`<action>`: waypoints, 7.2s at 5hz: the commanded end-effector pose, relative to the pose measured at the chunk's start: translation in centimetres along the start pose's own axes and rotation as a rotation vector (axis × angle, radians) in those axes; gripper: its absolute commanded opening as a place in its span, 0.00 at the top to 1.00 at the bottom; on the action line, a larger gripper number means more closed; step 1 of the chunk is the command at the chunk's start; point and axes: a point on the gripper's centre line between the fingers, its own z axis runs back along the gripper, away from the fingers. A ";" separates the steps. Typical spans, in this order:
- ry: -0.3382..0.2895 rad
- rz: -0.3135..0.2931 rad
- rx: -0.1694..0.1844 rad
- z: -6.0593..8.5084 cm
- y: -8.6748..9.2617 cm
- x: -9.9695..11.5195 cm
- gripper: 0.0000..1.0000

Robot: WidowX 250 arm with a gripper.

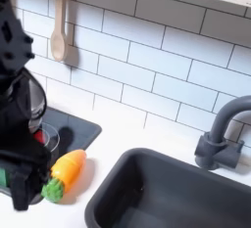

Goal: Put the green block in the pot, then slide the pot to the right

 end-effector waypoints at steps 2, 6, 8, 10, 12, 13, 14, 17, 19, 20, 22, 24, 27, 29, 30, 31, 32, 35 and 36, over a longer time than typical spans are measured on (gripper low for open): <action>-0.005 -0.002 0.018 -1.1 3.5 4.5 0.00; -0.006 -0.031 0.027 -2.8 6.5 7.6 0.00; 0.005 -0.040 0.029 -4.0 6.4 8.1 0.00; 0.052 -0.038 0.015 -6.2 6.4 8.7 0.00; 0.068 -0.034 0.023 -7.4 6.7 9.3 0.00; 0.092 -0.044 0.026 -8.1 7.1 9.1 0.00; 0.098 -0.062 0.025 -8.4 7.0 8.7 0.00; 0.161 -0.082 0.002 -11.0 6.7 8.0 0.00; 0.185 -0.098 -0.008 -11.6 6.6 8.1 0.00; 0.178 -0.090 -0.009 -11.5 6.7 8.0 1.00; 0.133 -0.091 -0.023 -10.2 6.6 7.9 1.00; 0.122 -0.098 -0.056 -8.7 6.4 7.5 1.00; 0.020 -0.062 -0.088 -4.2 7.4 8.9 1.00; -0.084 0.012 -0.053 -1.6 10.0 11.3 1.00; -0.110 0.056 -0.029 -1.6 11.6 12.4 1.00; -0.126 0.083 -0.027 -1.8 12.9 13.4 1.00; -0.130 0.094 -0.024 -2.2 13.4 14.2 1.00; -0.157 0.116 -0.026 -3.8 14.0 16.7 1.00; -0.150 0.116 -0.029 -4.2 14.2 17.2 1.00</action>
